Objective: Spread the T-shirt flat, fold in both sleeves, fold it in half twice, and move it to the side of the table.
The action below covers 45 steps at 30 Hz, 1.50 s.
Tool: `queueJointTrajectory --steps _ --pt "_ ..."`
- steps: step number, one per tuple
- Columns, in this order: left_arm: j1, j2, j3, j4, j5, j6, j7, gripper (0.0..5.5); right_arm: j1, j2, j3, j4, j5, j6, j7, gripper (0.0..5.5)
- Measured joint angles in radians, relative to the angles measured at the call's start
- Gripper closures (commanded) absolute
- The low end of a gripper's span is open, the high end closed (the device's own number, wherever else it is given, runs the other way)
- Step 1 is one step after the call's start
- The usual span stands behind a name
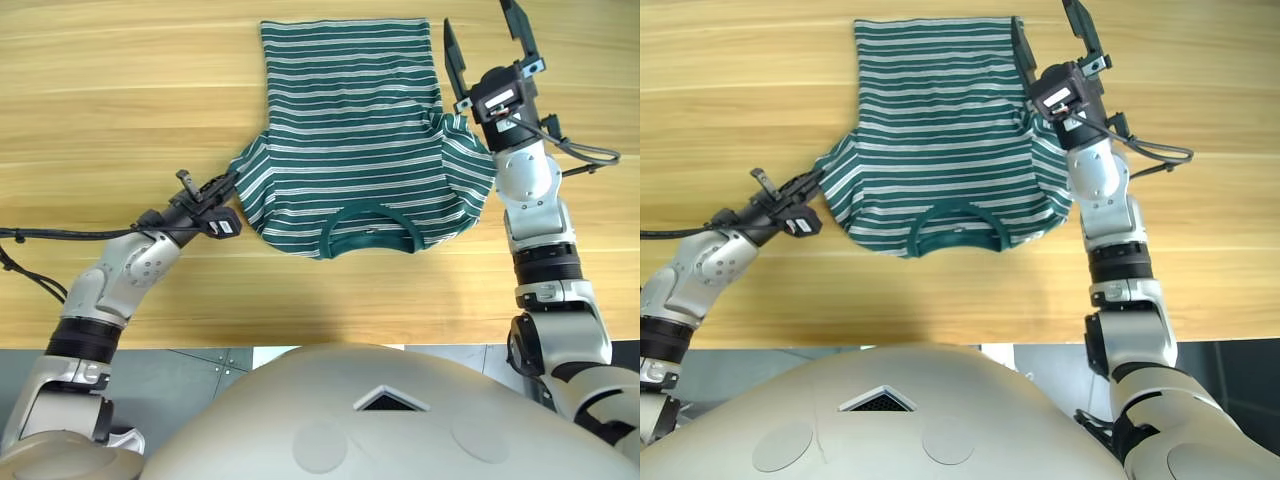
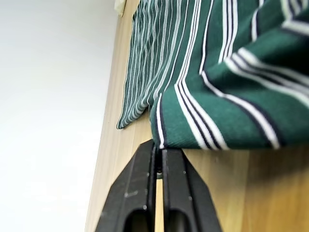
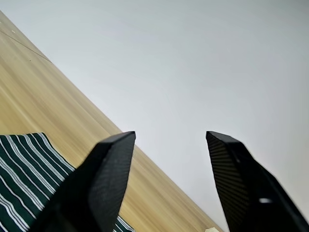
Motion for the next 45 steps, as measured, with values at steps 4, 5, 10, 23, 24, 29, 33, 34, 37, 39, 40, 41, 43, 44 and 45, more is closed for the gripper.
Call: queueJointTrajectory --steps 4,5,10,23,24,29,33,34,37,39,40,41,43,44,45 --pt "-0.016 -0.023 -0.012 0.001 -0.001 -0.019 0.007 5.50 0.000 0.009 0.001 0.023 -0.002 -0.006 -0.003 2.79" --pt "-0.020 -0.033 -0.017 0.001 -0.001 -0.027 0.014 5.50 0.000 0.011 0.001 0.027 -0.003 -0.009 -0.008 2.79" --pt "-0.076 -0.063 -0.026 0.032 0.040 -0.039 0.075 5.50 0.000 0.019 0.001 0.057 -0.018 -0.020 -0.012 2.79" --pt "-0.218 -0.136 -0.154 0.159 0.079 -0.152 0.074 5.50 0.000 0.030 0.001 0.100 -0.022 -0.044 -0.031 2.79" --pt "-0.222 -0.140 -0.162 0.162 0.075 -0.160 0.065 5.50 0.000 0.031 0.001 0.101 -0.022 -0.044 -0.031 2.79" --pt "-0.238 -0.174 -0.195 0.213 0.000 -0.188 0.025 4.63 0.000 0.035 0.002 0.101 -0.022 -0.044 -0.032 2.79" --pt "-0.239 -0.201 -0.201 0.253 -0.062 -0.196 -0.004 4.01 0.000 0.039 0.003 0.103 -0.022 -0.044 -0.032 2.79" --pt "-0.239 -0.212 -0.199 0.266 -0.082 -0.196 -0.008 3.82 0.000 0.041 0.003 0.103 -0.022 -0.044 -0.032 2.79" --pt "-0.241 -0.226 -0.199 0.287 -0.099 -0.195 -0.021 3.37 0.000 0.046 0.003 0.103 -0.022 -0.044 -0.032 2.79" --pt "-0.242 -0.236 -0.197 0.305 -0.115 -0.194 -0.030 3.06 0.000 0.046 0.003 0.103 -0.022 -0.044 -0.032 2.79" --pt "-0.241 -0.239 -0.197 0.309 -0.120 -0.194 -0.035 2.85 0.000 0.046 0.003 0.102 -0.022 -0.044 -0.032 2.79" --pt "-0.240 -0.241 -0.199 0.310 -0.129 -0.195 -0.046 2.71 0.000 0.046 0.003 0.102 -0.022 -0.044 -0.032 2.79" --pt "-0.232 -0.259 -0.212 0.317 -0.139 -0.196 -0.056 2.46 0.000 0.046 0.003 0.102 -0.022 -0.044 -0.032 2.79" --pt "-0.229 -0.270 -0.220 0.318 -0.151 -0.197 -0.063 2.46 0.000 0.046 0.003 0.102 -0.022 -0.044 -0.032 2.79" --pt "-0.223 -0.281 -0.225 0.318 -0.160 -0.200 -0.067 2.46 0.000 0.048 0.003 0.102 -0.022 -0.044 -0.032 2.79"
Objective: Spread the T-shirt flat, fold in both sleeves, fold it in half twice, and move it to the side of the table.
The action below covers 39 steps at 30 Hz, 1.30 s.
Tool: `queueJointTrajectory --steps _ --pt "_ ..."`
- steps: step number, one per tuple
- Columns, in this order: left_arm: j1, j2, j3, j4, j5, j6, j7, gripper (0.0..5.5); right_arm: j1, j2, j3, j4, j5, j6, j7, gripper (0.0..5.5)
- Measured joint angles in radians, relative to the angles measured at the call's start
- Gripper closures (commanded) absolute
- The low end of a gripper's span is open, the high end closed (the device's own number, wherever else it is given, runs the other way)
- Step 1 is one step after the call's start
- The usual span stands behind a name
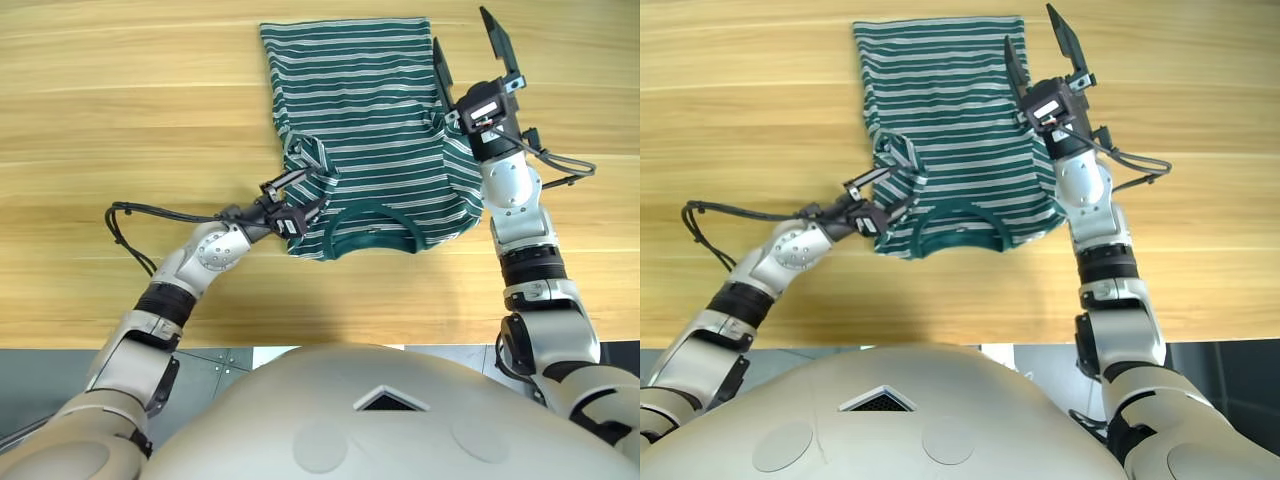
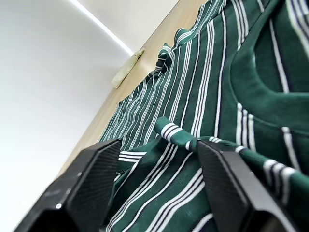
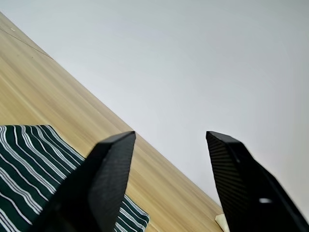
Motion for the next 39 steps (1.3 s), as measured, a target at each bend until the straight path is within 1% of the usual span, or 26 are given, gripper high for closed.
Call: queueJointTrajectory --steps 3,7,11,15,17,20,21,23,24,27,30,33,39 --pt "0.017 -0.001 0.000 -0.012 -0.032 -0.005 -0.014 2.46 0.000 0.006 0.000 0.000 0.000 0.000 0.000 2.79" --pt "0.098 0.024 0.004 -0.054 -0.155 -0.040 -0.096 2.46 0.016 -0.002 -0.002 -0.017 -0.011 0.005 0.000 2.79" --pt "0.114 0.066 0.020 -0.044 -0.177 -0.047 -0.132 2.46 0.069 -0.067 -0.039 -0.077 -0.036 0.023 0.000 2.79" --pt "0.116 0.132 0.081 -0.025 -0.183 -0.047 -0.130 2.46 0.158 -0.130 -0.094 -0.154 -0.036 0.044 0.001 2.79" --pt "0.120 0.157 0.103 -0.023 -0.179 -0.045 -0.125 2.46 0.238 -0.189 -0.131 -0.197 -0.047 0.052 0.015 2.79" --pt "0.152 0.196 0.127 -0.051 -0.173 -0.030 -0.122 2.46 0.486 -0.361 -0.242 -0.329 -0.134 0.085 0.083 2.79" --pt "0.167 0.207 0.137 -0.079 -0.174 -0.020 -0.126 2.46 0.560 -0.389 -0.271 -0.370 -0.162 0.108 0.109 2.79" --pt "0.232 0.231 0.152 -0.171 -0.206 -0.011 -0.155 2.46 0.727 -0.429 -0.289 -0.464 -0.235 0.161 0.173 2.79" --pt "0.271 0.241 0.152 -0.219 -0.217 -0.007 -0.171 2.46 0.800 -0.434 -0.278 -0.491 -0.273 0.191 0.208 2.79" --pt "0.308 0.244 0.160 -0.351 -0.256 0.002 -0.204 2.46 0.918 -0.422 -0.246 -0.602 -0.318 0.270 0.269 2.79" --pt "0.314 0.245 0.175 -0.415 -0.293 0.013 -0.225 2.46 0.920 -0.404 -0.190 -0.651 -0.312 0.301 0.291 2.79" --pt "0.329 0.244 0.199 -0.445 -0.291 0.024 -0.231 2.46 0.813 -0.376 -0.120 -0.599 -0.323 0.310 0.272 2.79" --pt "0.325 0.234 0.236 -0.442 -0.270 0.026 -0.223 2.46 0.607 -0.368 -0.055 -0.422 -0.371 0.327 0.170 2.79"
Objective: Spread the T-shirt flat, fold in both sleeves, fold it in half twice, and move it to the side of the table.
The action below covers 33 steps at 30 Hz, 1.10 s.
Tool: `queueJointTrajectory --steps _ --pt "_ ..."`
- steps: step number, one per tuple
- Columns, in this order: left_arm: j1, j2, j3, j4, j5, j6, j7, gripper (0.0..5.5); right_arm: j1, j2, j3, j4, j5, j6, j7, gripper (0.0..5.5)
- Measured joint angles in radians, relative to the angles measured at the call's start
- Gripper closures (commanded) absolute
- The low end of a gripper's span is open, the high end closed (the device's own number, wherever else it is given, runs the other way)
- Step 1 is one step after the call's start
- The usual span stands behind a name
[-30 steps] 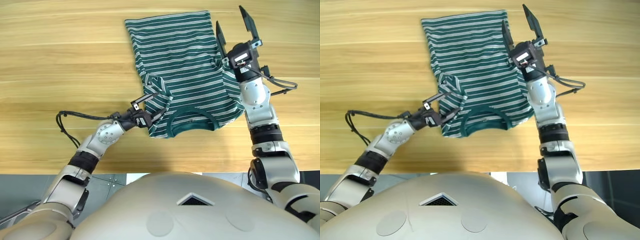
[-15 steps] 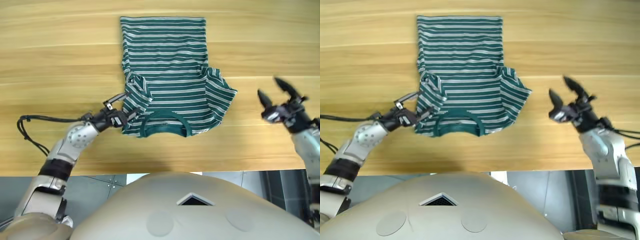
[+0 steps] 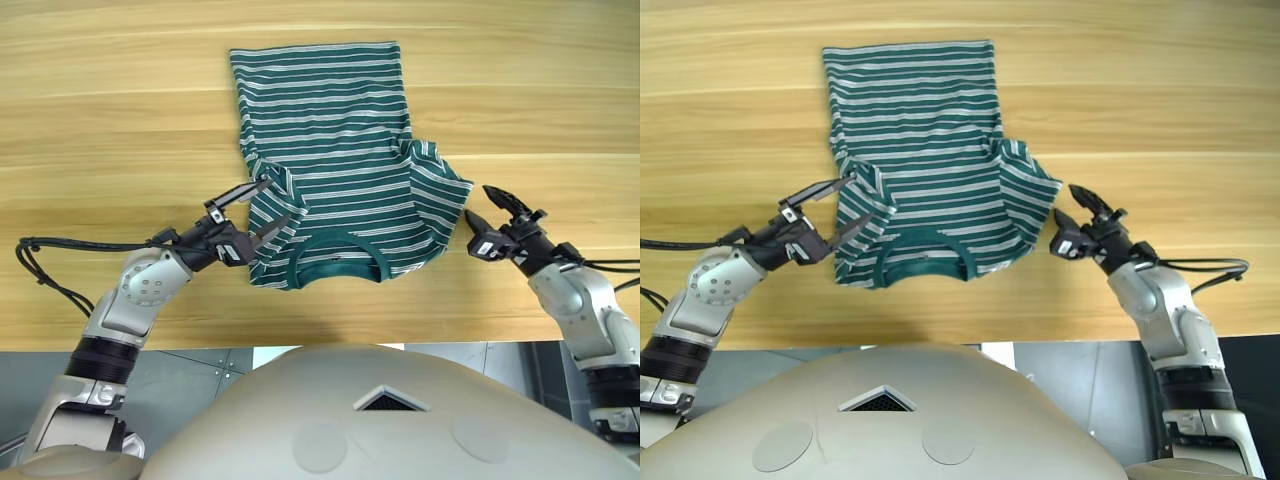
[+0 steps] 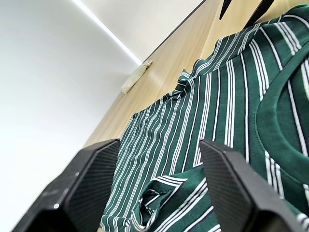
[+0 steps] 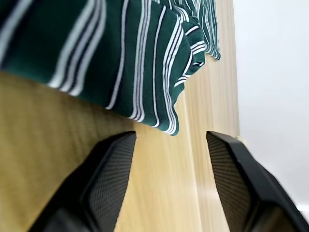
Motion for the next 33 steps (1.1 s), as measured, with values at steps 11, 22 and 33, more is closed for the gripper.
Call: queueJointTrajectory --steps 11,22,33 --pt "0.000 -0.055 0.005 0.019 0.000 -0.003 0.006 2.42 -0.182 0.001 0.125 0.187 -0.032 -0.026 -0.114 3.11" --pt "-0.002 -0.071 0.005 0.021 0.000 -0.005 0.003 2.42 -0.225 -0.007 0.175 0.235 -0.019 -0.052 -0.151 5.07" --pt "-0.002 -0.073 0.007 0.015 0.000 -0.006 0.003 2.42 -0.244 -0.008 0.182 0.252 0.008 -0.064 -0.165 5.48"
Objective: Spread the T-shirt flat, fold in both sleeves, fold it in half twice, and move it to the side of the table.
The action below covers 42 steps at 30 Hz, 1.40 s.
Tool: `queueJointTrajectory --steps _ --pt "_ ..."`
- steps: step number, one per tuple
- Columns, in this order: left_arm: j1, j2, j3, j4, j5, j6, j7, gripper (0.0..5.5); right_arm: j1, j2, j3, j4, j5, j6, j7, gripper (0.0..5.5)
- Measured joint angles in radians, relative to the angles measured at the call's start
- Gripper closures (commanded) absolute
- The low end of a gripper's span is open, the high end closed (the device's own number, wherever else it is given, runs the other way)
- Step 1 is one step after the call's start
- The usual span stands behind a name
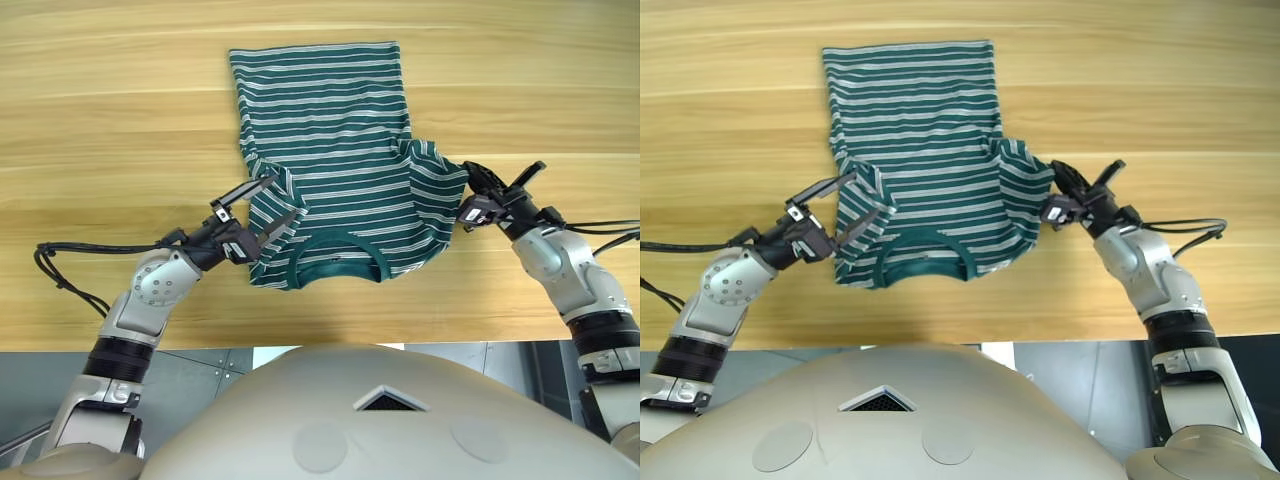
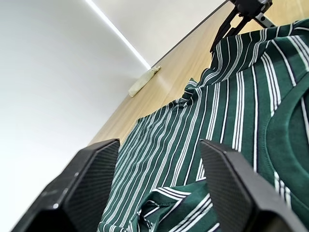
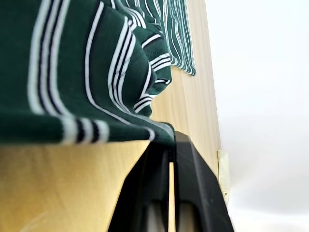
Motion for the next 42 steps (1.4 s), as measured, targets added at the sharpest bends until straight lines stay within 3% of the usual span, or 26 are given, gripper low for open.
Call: queueJointTrajectory --steps 4,7,20,32,42 --pt "-0.003 -0.001 0.000 -0.001 -0.001 -0.003 -0.001 2.42 0.008 0.015 0.002 -0.013 0.049 -0.008 -0.002 5.48" --pt "-0.016 -0.002 0.002 0.002 -0.002 -0.016 -0.001 2.42 0.050 0.092 0.020 -0.083 0.123 -0.050 0.017 5.48" --pt "-0.040 -0.020 0.002 0.062 -0.001 -0.036 -0.002 2.42 0.015 0.156 -0.023 -0.138 0.147 -0.064 0.005 5.48" --pt "-0.074 -0.040 -0.006 0.099 -0.002 -0.044 -0.004 2.42 0.001 0.194 0.097 -0.135 0.154 -0.098 0.136 5.48" --pt "-0.094 -0.036 0.005 0.142 0.000 -0.045 -0.003 2.42 -0.020 0.188 0.123 -0.102 0.148 -0.128 0.191 3.83"
